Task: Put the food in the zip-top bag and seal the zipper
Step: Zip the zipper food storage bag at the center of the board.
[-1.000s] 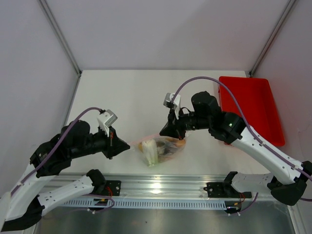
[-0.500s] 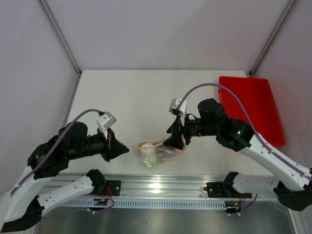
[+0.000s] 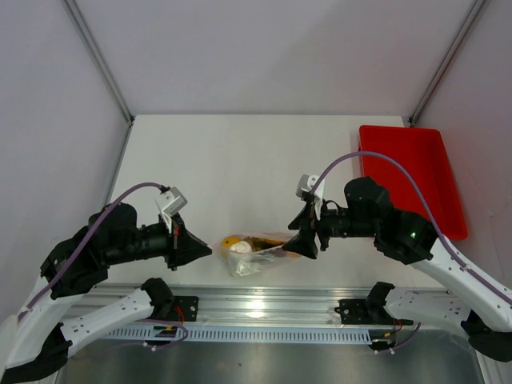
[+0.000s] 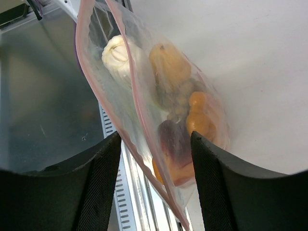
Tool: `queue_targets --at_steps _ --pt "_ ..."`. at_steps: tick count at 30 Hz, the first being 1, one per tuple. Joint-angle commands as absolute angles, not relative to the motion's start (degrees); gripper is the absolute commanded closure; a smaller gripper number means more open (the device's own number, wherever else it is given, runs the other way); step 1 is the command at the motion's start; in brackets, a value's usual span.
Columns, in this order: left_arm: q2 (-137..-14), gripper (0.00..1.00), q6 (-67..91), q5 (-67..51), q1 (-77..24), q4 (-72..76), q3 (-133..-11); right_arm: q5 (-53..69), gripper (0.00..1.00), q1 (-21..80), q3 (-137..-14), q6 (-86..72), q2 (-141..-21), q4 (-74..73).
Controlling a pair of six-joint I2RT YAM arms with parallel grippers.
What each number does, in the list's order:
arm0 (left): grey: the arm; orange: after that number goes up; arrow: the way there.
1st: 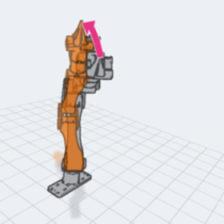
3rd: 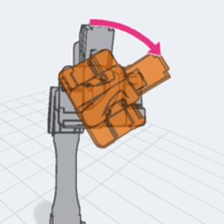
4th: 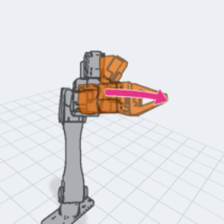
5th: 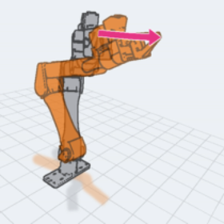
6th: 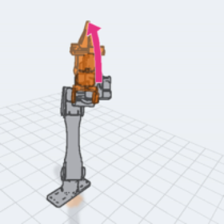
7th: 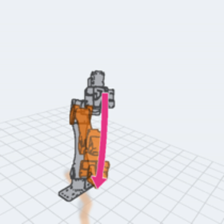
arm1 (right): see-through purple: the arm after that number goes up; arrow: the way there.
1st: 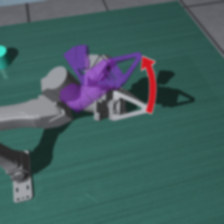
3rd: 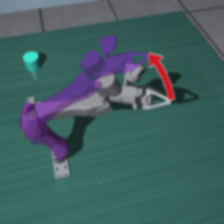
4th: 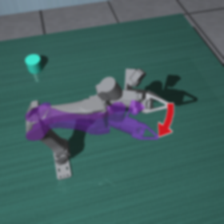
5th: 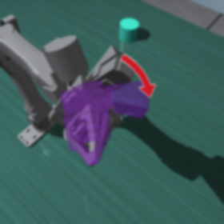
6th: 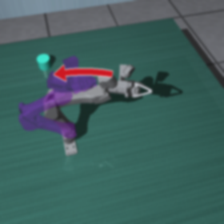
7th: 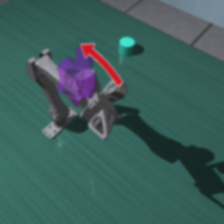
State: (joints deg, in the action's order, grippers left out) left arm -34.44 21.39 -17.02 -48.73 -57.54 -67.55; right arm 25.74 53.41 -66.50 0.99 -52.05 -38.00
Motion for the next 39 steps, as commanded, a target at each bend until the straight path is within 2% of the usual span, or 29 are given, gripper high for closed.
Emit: queue_targets --at_steps 1,2,4,6,12,19,22,23,25,26,27,28,29,30,31,33,34,37,39 --pt "-34.5 0.99 20.8 -18.9 -48.4 -54.1 -67.9 25.1 0.38 53.3 -67.1 0.3 -51.9 -37.2" --pt "-34.5 0.99 20.9 -19.1 -48.4 -54.1 -67.9 25.5 0.37 53.3 -67.3 0.3 -51.9 -37.1" --pt "-34.6 1.00 21.4 -19.2 -48.4 -54.1 -68.2 26.0 0.27 53.3 -68.0 0.3 -52.9 -36.9" --pt "-34.8 0.99 21.6 -19.9 -48.4 -53.6 -68.1 27.4 0.25 53.9 -68.8 0.6 -54.0 -36.9" --pt "-37.7 0.99 22.6 -22.3 -48.4 -51.1 -69.3 28.0 0.25 57.6 -73.1 1.9 -60.4 -36.5" --pt "-41.6 0.99 22.6 -25.4 -48.5 -49.1 -71.3 21.7 0.28 62.3 -78.2 4.7 -67.1 -36.5" --pt "-42.6 0.99 22.0 -26.8 -48.4 -48.8 -71.5 21.3 0.37 62.8 -79.7 5.7 -69.3 -36.9" --pt "-42.9 1.00 21.5 -26.9 -48.4 -48.9 -71.3 21.3 0.52 62.8 -80.0 6.0 -69.6 -37.1" --pt "-43.2 0.99 21.0 -26.8 -48.4 -49.2 -71.8 21.2 0.67 62.9 -80.3 6.2 -70.0 -37.2" --pt "-43.2 0.99 20.4 -26.8 -48.4 -49.5 -71.9 21.0 0.81 62.8 -80.3 6.3 -70.0 -37.2" --pt "-43.3 0.99 20.1 -26.5 -48.4 -49.7 -72.0 20.9 0.87 62.8 -80.3 6.4 -69.9 -37.0" --pt "-43.3 0.99 19.7 -26.3 -48.4 -50.0 -72.2 20.6 1.00 62.8 -80.3 6.2 -69.7 -37.0" --pt "-43.3 0.97 19.4 -25.9 -48.4 -50.1 -72.1 20.4 1.00 62.8 -80.3 6.2 -69.7 -37.0" --pt "-43.2 0.93 19.3 -25.6 -48.4 -50.2 -72.2 20.6 1.00 62.8 -80.2 6.1 -69.6 -36.9" --pt "-43.2 0.72 19.2 -23.9 -48.4 -50.4 -72.3 20.9 1.00 62.8 -80.2 6.0 -69.5 -37.0" --pt "-42.4 0.47 19.1 -21.3 -48.4 -50.4 -72.2 21.8 1.00 62.8 -80.0 5.4 -69.3 -36.5" --pt "-41.7 0.30 19.1 -17.5 -48.4 -49.9 -71.6 21.8 1.00 62.8 -79.8 5.0 -68.9 -36.4" --pt "-38.0 0.10 18.2 -12.1 -48.4 -48.5 -69.3 23.3 1.00 61.8 -79.8 3.1 -68.7 -36.2" --pt "-34.6 0.07 17.1 -8.9 -48.5 -46.0 -65.8 25.8 1.00 60.4 -79.9 1.2 -68.8 -36.2"
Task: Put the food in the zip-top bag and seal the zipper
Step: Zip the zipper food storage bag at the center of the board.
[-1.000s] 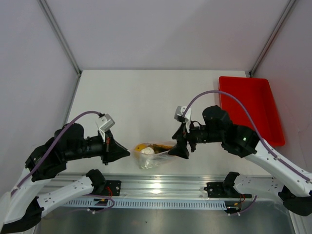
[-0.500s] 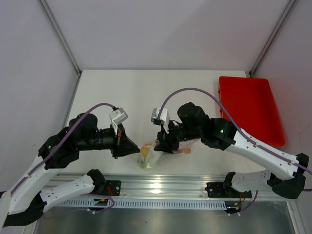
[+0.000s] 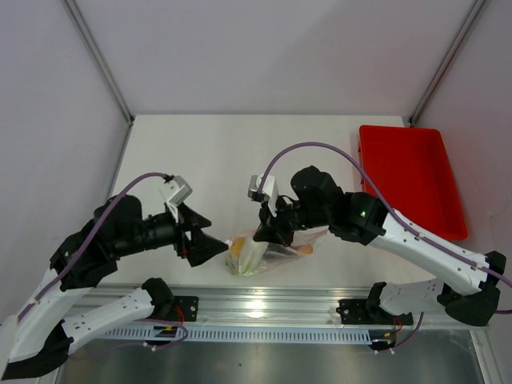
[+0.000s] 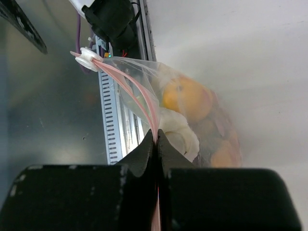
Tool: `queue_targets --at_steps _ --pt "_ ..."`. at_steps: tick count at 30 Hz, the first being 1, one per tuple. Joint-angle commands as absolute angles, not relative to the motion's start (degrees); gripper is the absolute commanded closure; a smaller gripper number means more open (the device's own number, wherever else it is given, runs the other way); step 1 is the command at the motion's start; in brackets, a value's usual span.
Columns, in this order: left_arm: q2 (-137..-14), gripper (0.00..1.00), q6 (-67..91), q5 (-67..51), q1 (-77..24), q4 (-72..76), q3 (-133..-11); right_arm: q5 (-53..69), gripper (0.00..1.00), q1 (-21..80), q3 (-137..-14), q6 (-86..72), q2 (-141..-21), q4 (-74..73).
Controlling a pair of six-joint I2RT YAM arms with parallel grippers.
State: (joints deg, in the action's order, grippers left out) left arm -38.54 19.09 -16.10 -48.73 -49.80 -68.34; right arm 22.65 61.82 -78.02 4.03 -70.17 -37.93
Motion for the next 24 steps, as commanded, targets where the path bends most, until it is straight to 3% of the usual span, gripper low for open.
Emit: queue_targets --at_steps 1,9,19,23,24 --pt "-33.5 0.06 16.7 -8.4 -48.4 -44.9 -64.5 26.7 1.00 59.9 -79.9 0.5 -69.2 -36.2" --pt "-26.9 0.09 14.3 -12.9 -48.5 -34.7 -51.3 31.6 1.00 56.2 -80.7 -5.9 -70.8 -35.6" --pt "-27.6 0.15 13.9 -16.2 -48.5 -26.5 -48.8 33.6 1.00 55.9 -81.1 -8.0 -70.6 -33.8" --pt "-30.9 0.27 13.6 -18.1 -48.5 -25.1 -49.1 33.8 1.00 55.6 -81.4 -8.0 -70.7 -33.9" --pt "-31.4 0.39 13.5 -18.5 -48.5 -25.2 -49.4 33.9 1.00 55.5 -81.3 -8.1 -70.5 -33.8"
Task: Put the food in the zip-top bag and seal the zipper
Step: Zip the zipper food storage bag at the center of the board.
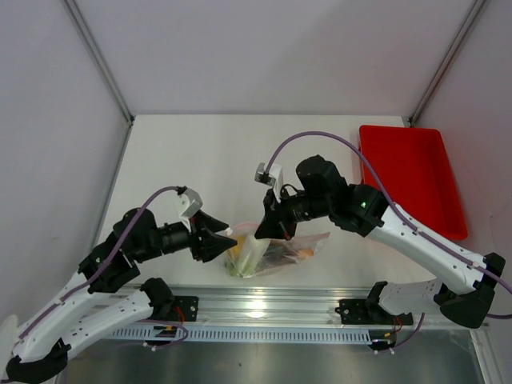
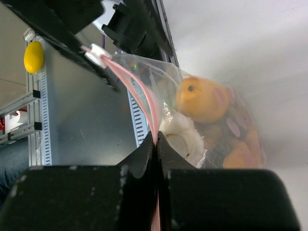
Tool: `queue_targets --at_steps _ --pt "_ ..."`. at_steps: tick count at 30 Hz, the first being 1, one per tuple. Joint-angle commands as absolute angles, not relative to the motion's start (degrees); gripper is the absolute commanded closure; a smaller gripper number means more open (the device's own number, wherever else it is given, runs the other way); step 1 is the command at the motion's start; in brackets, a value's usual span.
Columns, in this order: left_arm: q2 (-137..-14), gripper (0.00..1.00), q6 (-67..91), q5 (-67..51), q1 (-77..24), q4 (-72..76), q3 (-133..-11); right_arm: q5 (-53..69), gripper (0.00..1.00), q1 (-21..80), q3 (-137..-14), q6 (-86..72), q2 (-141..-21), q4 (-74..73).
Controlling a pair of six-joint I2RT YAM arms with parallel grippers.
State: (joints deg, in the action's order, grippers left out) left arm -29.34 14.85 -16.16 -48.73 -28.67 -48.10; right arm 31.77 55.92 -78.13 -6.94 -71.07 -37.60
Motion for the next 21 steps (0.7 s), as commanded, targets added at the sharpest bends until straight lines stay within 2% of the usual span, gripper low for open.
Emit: queue_targets --at_steps 1,3,5,8,11,12,13,16,21 --pt "-31.8 0.44 13.5 -18.9 -48.5 -25.3 -49.4 34.2 1.00 55.5 -81.2 -8.2 -70.3 -33.8" --pt "-32.7 0.61 13.5 -19.3 -48.5 -25.9 -49.6 34.9 1.00 55.0 -81.2 -8.3 -70.1 -33.5" --pt "-33.0 0.72 13.5 -19.2 -48.5 -27.0 -49.7 35.4 1.00 54.5 -81.1 -8.4 -69.8 -33.0" --pt "-32.5 0.98 13.5 -18.6 -48.5 -27.8 -49.7 35.9 1.00 53.8 -81.0 -8.3 -69.5 -33.0" --pt "-31.6 0.99 13.8 -19.0 -48.5 -28.1 -49.7 37.0 1.00 52.5 -80.4 -7.2 -69.3 -33.7" --pt "-31.6 1.00 13.9 -19.6 -48.5 -28.2 -49.7 37.5 0.94 52.1 -80.4 -6.6 -69.1 -34.0" --pt "-31.6 0.99 13.9 -20.2 -48.5 -28.0 -49.6 37.9 0.76 51.9 -80.5 -6.0 -69.2 -34.6" --pt "-32.2 0.99 13.9 -22.5 -48.5 -27.9 -49.7 41.3 0.61 51.9 -81.8 -3.9 -70.0 -34.8" --pt "-34.9 0.99 14.6 -24.4 -48.5 -28.1 -51.1 44.4 0.56 53.6 -86.0 -0.6 -72.5 -34.1"
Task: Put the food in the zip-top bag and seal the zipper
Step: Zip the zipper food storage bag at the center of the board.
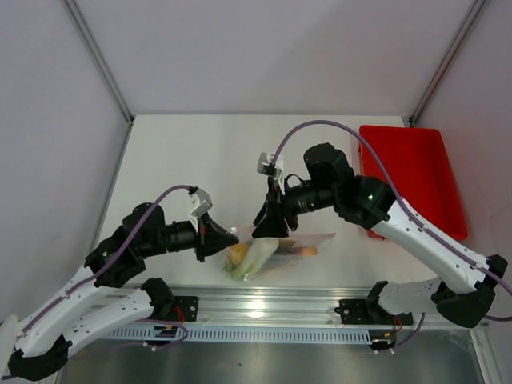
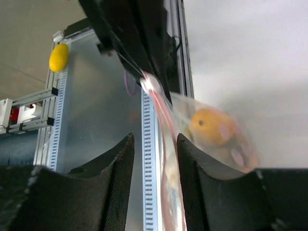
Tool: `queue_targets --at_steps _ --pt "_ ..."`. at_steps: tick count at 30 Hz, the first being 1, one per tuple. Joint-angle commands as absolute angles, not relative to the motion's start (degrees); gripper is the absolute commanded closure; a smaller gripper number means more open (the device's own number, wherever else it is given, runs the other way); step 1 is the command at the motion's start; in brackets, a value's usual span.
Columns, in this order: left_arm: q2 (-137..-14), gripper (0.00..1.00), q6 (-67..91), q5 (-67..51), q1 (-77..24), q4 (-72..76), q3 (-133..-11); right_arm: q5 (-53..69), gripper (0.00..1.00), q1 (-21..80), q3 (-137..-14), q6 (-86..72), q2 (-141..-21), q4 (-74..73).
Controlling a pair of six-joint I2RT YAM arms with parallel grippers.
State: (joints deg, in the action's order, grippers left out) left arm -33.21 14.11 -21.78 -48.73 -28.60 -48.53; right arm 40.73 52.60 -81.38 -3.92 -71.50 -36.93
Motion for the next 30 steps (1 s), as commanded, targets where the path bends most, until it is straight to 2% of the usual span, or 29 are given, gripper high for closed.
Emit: queue_targets --at_steps 1,6,11,16,19,23,25,30 --pt "-35.6 0.99 15.1 -25.4 -48.5 -28.1 -51.6 44.3 0.56 54.3 -87.8 -0.4 -73.7 -34.4" --pt "-37.4 0.99 17.5 -27.6 -48.5 -28.1 -52.7 43.6 0.56 57.0 -92.2 3.4 -77.4 -36.0" --pt "-38.3 0.99 18.9 -28.5 -48.5 -28.8 -53.9 37.8 0.57 60.7 -94.4 6.5 -79.7 -38.4" --pt "-38.6 0.99 19.2 -28.5 -48.4 -29.0 -54.4 34.6 0.62 62.8 -94.1 7.5 -79.6 -39.0" --pt "-38.8 0.99 19.1 -28.7 -48.4 -29.2 -54.5 33.0 0.69 63.1 -93.8 7.5 -79.4 -39.1" --pt "-38.9 0.99 18.9 -28.6 -48.4 -29.4 -54.7 29.3 0.67 63.3 -92.9 7.5 -79.1 -39.0" --pt "-39.1 0.99 18.9 -28.7 -48.4 -29.5 -54.8 28.1 0.63 63.3 -92.1 7.4 -78.6 -38.7" --pt "-39.1 0.99 18.7 -28.7 -48.3 -29.6 -55.1 25.1 0.63 63.2 -90.9 6.2 -77.6 -38.0"
